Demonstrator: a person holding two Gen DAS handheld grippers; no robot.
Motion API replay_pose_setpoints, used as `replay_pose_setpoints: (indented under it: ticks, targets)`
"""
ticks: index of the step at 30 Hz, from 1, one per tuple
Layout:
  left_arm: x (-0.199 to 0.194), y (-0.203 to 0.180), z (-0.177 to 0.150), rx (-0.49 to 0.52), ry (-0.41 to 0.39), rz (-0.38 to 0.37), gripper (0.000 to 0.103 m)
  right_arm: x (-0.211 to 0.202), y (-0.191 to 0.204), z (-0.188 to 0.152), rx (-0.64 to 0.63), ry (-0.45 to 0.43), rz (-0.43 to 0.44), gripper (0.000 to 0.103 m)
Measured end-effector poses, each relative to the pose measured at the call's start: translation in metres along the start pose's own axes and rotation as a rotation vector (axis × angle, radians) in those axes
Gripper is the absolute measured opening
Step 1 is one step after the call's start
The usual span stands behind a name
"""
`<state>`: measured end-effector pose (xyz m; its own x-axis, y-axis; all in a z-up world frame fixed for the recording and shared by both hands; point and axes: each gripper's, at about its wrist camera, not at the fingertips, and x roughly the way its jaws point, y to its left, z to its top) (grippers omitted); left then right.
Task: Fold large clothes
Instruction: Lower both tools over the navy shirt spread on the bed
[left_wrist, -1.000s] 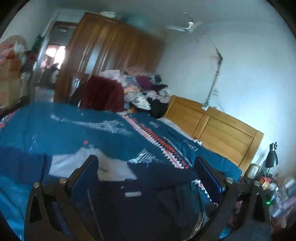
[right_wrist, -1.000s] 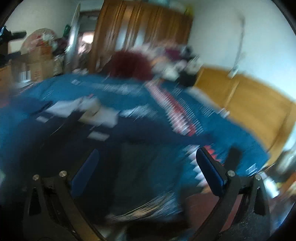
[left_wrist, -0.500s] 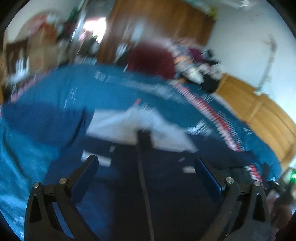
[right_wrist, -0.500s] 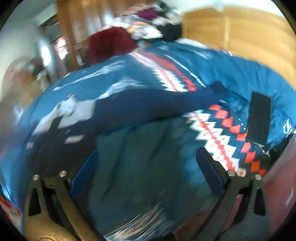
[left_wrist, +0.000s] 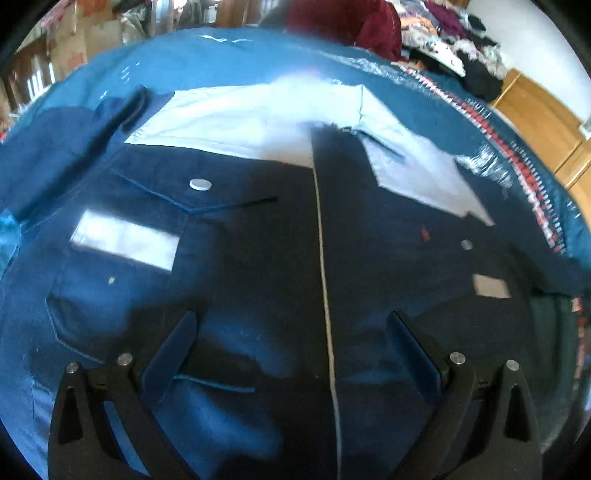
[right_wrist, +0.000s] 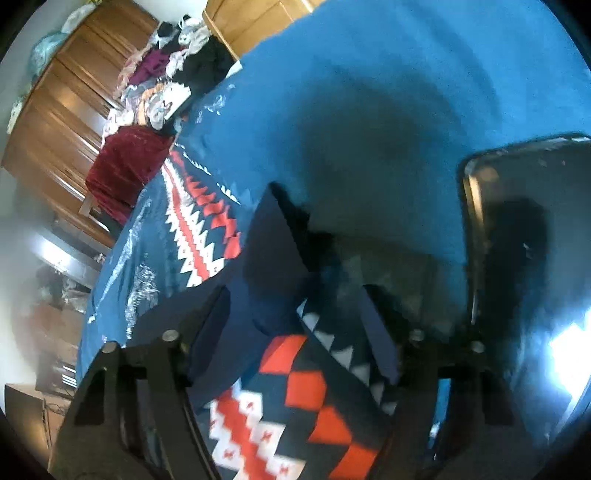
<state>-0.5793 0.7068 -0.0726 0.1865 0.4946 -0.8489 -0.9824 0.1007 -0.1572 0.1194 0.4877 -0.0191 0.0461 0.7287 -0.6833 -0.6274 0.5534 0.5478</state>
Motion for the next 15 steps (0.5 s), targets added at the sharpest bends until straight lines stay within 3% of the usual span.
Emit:
replay_pose_setpoints:
  ticks: [3,6,8,9,10,12,15]
  targets:
    - [0.001,-0.007,0.001,0.032,0.0,0.042,0.103,0.01,0.006,0.001,-0.03,0.034,0.015,0.066]
    - [0.004,-0.014,-0.001,0.075,-0.006,0.083,0.103,0.024,-0.001,0.0,-0.066,0.049,-0.064,0.064]
    - [0.005,-0.015,-0.002,0.085,-0.008,0.092,0.103,0.026,-0.002,-0.002,-0.062,0.044,-0.082,0.049]
    - [0.003,-0.014,-0.002,0.084,-0.005,0.089,0.103,0.023,0.002,-0.004,-0.066,0.047,-0.081,0.025]
    - [0.002,-0.013,-0.001,0.082,0.003,0.08,0.103,0.02,0.016,-0.004,-0.096,0.039,-0.084,0.017]
    - [-0.005,-0.01,0.001,0.072,0.004,0.07,0.103,0.006,0.051,-0.004,-0.193,-0.013,-0.086,0.014]
    - [-0.025,-0.001,0.005,0.052,-0.049,0.077,0.102,-0.022,0.145,-0.011,-0.363,-0.075,0.012,0.011]
